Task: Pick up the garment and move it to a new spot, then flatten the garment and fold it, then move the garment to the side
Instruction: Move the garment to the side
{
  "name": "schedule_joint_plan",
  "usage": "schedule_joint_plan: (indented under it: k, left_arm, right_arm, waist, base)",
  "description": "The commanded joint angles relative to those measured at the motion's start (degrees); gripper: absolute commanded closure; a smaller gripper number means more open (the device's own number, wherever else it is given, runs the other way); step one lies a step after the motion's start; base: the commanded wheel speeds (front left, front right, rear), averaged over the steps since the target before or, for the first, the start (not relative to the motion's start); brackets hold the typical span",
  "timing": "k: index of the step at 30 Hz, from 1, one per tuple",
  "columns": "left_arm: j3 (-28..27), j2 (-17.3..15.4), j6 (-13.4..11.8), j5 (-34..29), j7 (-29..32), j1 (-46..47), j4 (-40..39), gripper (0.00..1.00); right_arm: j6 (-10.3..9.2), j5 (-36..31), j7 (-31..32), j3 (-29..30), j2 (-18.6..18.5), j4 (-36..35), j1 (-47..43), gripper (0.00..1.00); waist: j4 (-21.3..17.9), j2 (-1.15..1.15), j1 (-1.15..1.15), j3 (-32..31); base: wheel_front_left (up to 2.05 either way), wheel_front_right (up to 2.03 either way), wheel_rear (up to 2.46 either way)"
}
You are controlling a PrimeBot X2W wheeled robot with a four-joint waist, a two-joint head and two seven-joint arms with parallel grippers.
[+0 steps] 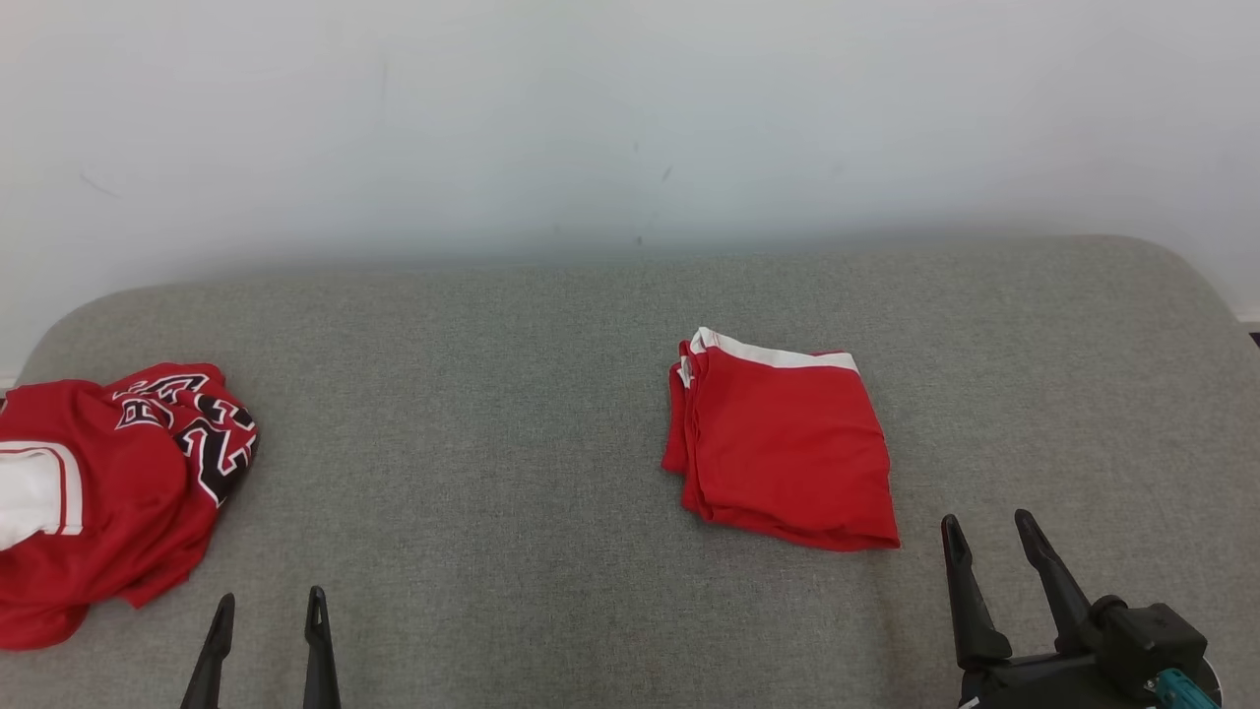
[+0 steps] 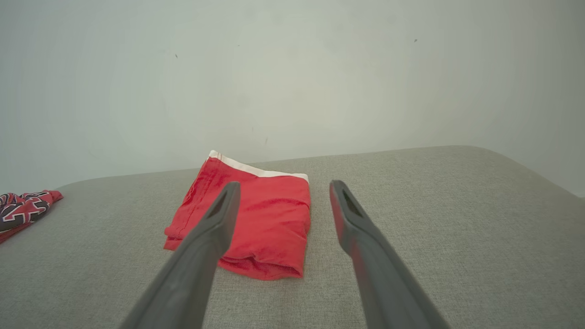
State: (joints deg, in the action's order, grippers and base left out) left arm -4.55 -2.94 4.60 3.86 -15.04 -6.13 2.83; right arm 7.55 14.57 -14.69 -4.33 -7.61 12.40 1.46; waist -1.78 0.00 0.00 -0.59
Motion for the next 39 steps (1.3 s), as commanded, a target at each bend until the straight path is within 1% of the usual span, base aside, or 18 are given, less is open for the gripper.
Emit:
schedule_joint_plan:
  k: [1, 28, 33, 39]
  left_arm:
    - [-0.1, 0.0, 0.1, 0.1, -0.2, -0.8, -0.3, 0.0]
    - [0.1, 0.1, 0.1, -0.1, -0.2, -0.3, -0.5, 0.0]
    - [0.3, 0.1, 0.0, 0.0, -0.2, 0.0, -0.4, 0.0]
    - [1.4, 0.1, 0.3, -0.2, -0.2, 1.6, -0.1, 0.0]
  right_arm:
    - [-0.14, 0.0, -0.1, 0.1, 0.2, 0.1, -0.1, 0.0]
    - [-0.14, -0.8, 0.4, -0.1, 0.7, -0.5, -0.1, 0.0]
    - [-0.15, -1.1, 0.6, 0.1, 0.3, -0.5, 2.0, 0.0]
    - [-0.15, -2.0, 2.3, 0.4, -1.9, 1.3, 9.1, 0.0]
  waist:
    - [0.0, 0.0, 0.0, 0.0]
    - [0.3, 0.0, 0.0, 0.3]
    - [0.5, 0.0, 0.0, 0.6]
    - [1.5, 0.0, 0.0, 1.9]
  base:
    - [0.0, 0.0, 0.0]
    - [0.0, 0.0, 0.0]
    - [0.0, 0.0, 0.0]
    - [0.0, 0.0, 0.0]
